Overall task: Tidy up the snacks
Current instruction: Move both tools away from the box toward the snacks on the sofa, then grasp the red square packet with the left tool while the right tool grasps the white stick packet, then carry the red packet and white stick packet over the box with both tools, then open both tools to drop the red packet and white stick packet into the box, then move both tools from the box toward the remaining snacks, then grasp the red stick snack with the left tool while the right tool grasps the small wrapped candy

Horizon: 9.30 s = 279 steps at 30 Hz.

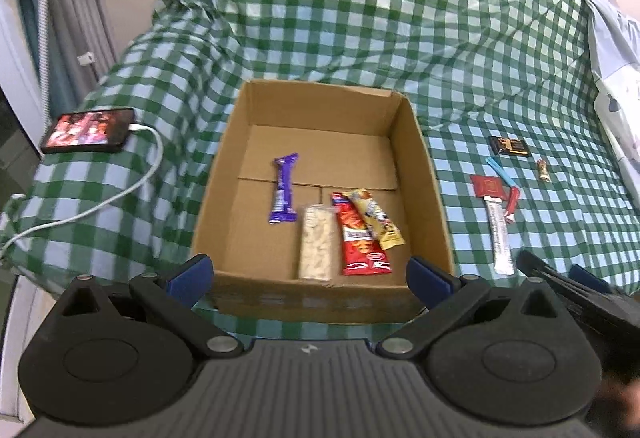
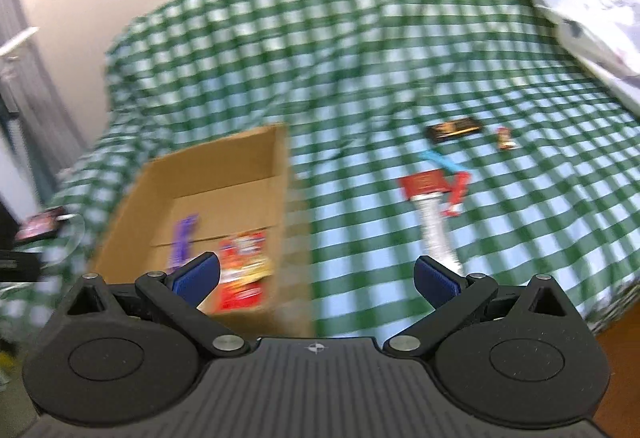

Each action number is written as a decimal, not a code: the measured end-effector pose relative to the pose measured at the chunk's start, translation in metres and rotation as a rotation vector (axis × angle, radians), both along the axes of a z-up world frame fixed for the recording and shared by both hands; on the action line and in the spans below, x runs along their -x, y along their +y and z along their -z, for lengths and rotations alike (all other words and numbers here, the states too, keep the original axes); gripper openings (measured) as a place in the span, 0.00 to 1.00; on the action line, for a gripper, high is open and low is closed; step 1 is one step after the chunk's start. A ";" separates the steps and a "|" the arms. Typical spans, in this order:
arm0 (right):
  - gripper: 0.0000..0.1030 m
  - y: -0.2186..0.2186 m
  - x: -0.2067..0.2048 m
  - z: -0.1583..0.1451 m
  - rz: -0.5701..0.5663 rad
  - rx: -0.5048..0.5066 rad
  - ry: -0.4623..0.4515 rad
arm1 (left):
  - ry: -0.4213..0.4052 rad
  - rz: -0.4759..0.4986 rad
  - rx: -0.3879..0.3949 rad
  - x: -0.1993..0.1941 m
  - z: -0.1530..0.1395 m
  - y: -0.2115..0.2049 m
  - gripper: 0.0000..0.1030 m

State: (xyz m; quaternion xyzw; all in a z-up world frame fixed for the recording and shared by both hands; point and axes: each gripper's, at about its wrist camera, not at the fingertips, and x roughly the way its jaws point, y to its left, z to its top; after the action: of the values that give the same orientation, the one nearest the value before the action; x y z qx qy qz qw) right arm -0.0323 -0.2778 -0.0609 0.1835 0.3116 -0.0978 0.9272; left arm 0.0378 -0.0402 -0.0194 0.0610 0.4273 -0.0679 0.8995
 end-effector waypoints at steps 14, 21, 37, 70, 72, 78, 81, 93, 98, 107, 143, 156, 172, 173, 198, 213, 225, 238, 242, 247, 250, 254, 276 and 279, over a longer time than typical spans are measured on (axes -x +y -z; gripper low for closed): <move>0.67 -0.106 -0.161 0.165 0.151 0.011 0.365 | 0.055 0.025 -0.093 -0.075 0.023 -0.068 1.00; 0.26 -0.120 -0.144 0.154 0.173 -0.006 0.342 | 0.005 0.230 -0.116 -0.117 0.053 -0.161 1.00; 0.46 -0.233 -0.081 0.169 0.351 0.050 0.323 | 0.178 0.738 -0.329 -0.241 0.243 -0.394 1.00; 0.24 -0.145 -0.018 0.025 0.215 0.015 0.066 | 0.047 0.529 0.108 -0.092 0.037 -0.210 0.52; 0.24 -0.124 -0.010 0.011 0.157 -0.010 0.044 | 0.036 0.482 0.111 -0.072 0.026 -0.181 0.52; 0.24 -0.046 0.012 -0.019 -0.054 -0.074 0.011 | -0.005 0.324 0.100 -0.022 0.001 -0.091 0.52; 0.24 -0.008 0.017 -0.031 -0.155 -0.081 0.005 | -0.017 0.250 0.105 -0.002 -0.009 -0.046 0.52; 0.24 0.085 0.035 -0.062 -0.320 -0.005 0.017 | -0.098 0.155 0.153 0.060 -0.021 0.047 0.52; 0.24 0.093 0.041 -0.068 -0.315 0.024 0.025 | -0.122 0.165 0.182 0.066 -0.022 0.052 0.52; 0.24 0.104 0.039 -0.070 -0.323 0.057 0.034 | -0.128 0.142 0.208 0.062 -0.023 0.062 0.52; 0.24 0.109 -0.052 -0.066 -0.330 0.088 0.066 | -0.116 0.056 0.228 -0.043 -0.021 0.065 0.52; 0.24 0.098 -0.133 -0.028 -0.335 0.055 0.123 | -0.027 0.033 0.177 -0.126 0.023 0.046 0.52; 0.46 0.082 -0.194 0.018 -0.304 -0.011 0.203 | 0.020 0.008 0.077 -0.184 0.060 0.026 0.97; 0.57 0.080 -0.196 0.016 -0.291 -0.026 0.199 | 0.004 -0.009 0.079 -0.183 0.057 0.029 1.00; 0.98 0.132 -0.029 -0.049 -0.346 0.100 0.105 | 0.017 -0.063 0.078 -0.005 0.011 0.062 1.00; 0.99 0.125 0.024 -0.093 -0.268 0.171 -0.029 | -0.123 -0.052 0.152 0.036 -0.034 0.059 1.00; 0.99 0.125 0.049 -0.107 -0.258 0.131 -0.101 | -0.166 -0.032 0.127 0.061 -0.049 0.056 1.00; 0.99 0.095 0.056 -0.099 -0.194 0.027 -0.128 | -0.142 0.027 0.054 0.052 -0.057 0.017 1.00; 0.99 0.072 0.054 -0.091 -0.150 0.000 -0.123 | -0.105 0.059 0.044 0.038 -0.054 -0.009 1.00; 0.99 0.030 0.053 -0.081 -0.041 -0.001 -0.113 | -0.068 0.125 0.025 0.015 -0.044 -0.056 1.00; 0.99 -0.005 0.050 -0.072 0.039 0.001 -0.096 | -0.025 0.179 0.020 -0.004 -0.033 -0.093 1.00; 0.99 -0.051 0.046 -0.055 0.133 0.006 -0.062 | 0.016 0.255 -0.007 -0.028 -0.013 -0.145 1.00; 0.99 -0.316 -0.104 0.109 0.322 0.119 0.130 | 0.402 0.474 -0.077 -0.224 0.218 -0.410 1.00; 0.99 -0.334 -0.141 0.136 0.281 0.141 0.149 | 0.442 0.471 -0.092 -0.237 0.240 -0.422 1.00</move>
State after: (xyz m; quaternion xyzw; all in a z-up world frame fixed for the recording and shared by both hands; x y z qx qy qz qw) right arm 0.1091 -0.6115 -0.1967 0.1519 0.3429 -0.2614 0.8894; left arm 0.2744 -0.4625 -0.2593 0.1828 0.5889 -0.2662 0.7409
